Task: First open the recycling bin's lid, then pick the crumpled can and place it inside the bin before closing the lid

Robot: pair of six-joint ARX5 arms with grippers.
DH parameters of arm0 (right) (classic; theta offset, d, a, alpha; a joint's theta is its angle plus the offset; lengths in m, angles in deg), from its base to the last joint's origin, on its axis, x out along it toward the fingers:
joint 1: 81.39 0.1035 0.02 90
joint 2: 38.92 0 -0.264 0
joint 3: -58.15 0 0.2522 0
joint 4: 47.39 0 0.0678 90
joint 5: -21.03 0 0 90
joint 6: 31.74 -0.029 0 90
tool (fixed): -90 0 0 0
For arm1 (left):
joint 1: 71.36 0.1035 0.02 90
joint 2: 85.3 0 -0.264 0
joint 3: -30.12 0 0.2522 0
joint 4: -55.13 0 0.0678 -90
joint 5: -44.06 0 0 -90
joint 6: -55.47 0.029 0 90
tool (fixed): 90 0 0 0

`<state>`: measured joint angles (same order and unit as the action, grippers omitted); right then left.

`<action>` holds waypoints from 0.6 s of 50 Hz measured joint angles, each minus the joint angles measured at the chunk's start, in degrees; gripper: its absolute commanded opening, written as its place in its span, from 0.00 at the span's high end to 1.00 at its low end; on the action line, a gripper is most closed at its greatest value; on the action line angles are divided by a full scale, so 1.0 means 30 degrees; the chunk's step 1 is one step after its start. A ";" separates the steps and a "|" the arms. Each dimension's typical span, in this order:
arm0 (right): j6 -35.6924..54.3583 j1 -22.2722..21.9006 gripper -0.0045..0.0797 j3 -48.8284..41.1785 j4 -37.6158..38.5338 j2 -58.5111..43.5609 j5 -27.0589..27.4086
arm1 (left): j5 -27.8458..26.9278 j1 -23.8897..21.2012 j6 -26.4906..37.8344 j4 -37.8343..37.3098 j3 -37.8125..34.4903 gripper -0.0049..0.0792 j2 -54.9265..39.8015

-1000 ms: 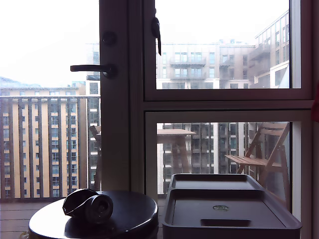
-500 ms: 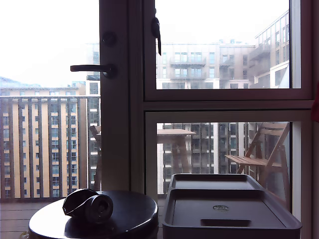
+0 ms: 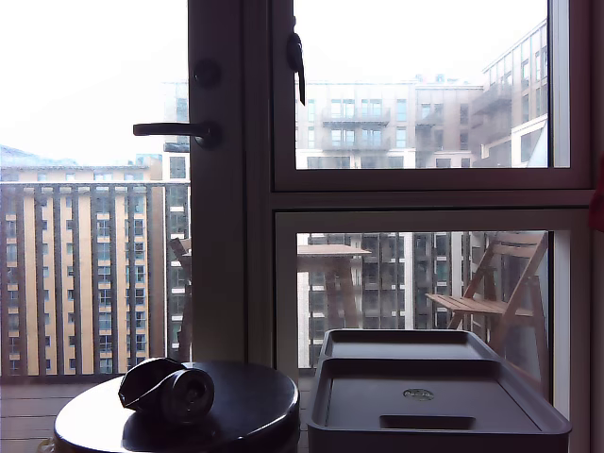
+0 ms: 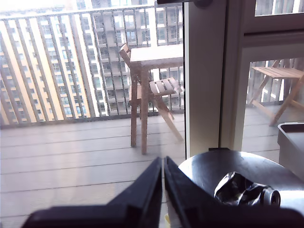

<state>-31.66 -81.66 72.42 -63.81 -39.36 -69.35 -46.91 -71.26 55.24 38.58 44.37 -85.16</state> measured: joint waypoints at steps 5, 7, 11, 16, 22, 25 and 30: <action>-0.0015 0.0000 0.96 0.0000 0.1173 0.0000 -0.0015 | -0.0080 0.0000 0.0007 0.1035 0.0000 0.97 0.0000; -0.0015 0.0000 0.96 0.0000 0.1974 0.0000 -0.0066 | -0.0138 0.0000 0.0007 0.1588 0.0015 0.97 0.0000; -0.0131 0.0000 0.96 0.0007 0.3242 0.0000 -0.0204 | -0.0175 0.0000 -0.0015 0.2157 0.0350 0.97 0.0000; -0.0889 0.0000 0.96 0.0299 0.3526 0.0000 -0.0568 | -0.0750 0.0000 -0.0787 0.2076 0.1413 0.97 0.0000; -0.1508 0.0000 0.96 0.1406 0.3191 0.0000 -0.1064 | -0.2317 0.0000 -0.2076 0.0976 0.3665 0.97 -0.0007; -0.1770 0.0000 0.96 0.2390 0.2331 -0.0007 -0.1617 | -0.3395 0.0000 -0.2419 -0.0219 0.4830 0.97 -0.0080; -0.2025 0.0000 0.96 0.4218 0.0328 -0.0029 -0.2973 | -0.5501 0.0000 -0.2514 -0.2477 0.6528 0.97 -0.1151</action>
<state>-37.74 -81.66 85.08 -62.82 -39.45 -78.27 -63.41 -71.26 47.70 31.15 63.95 -88.62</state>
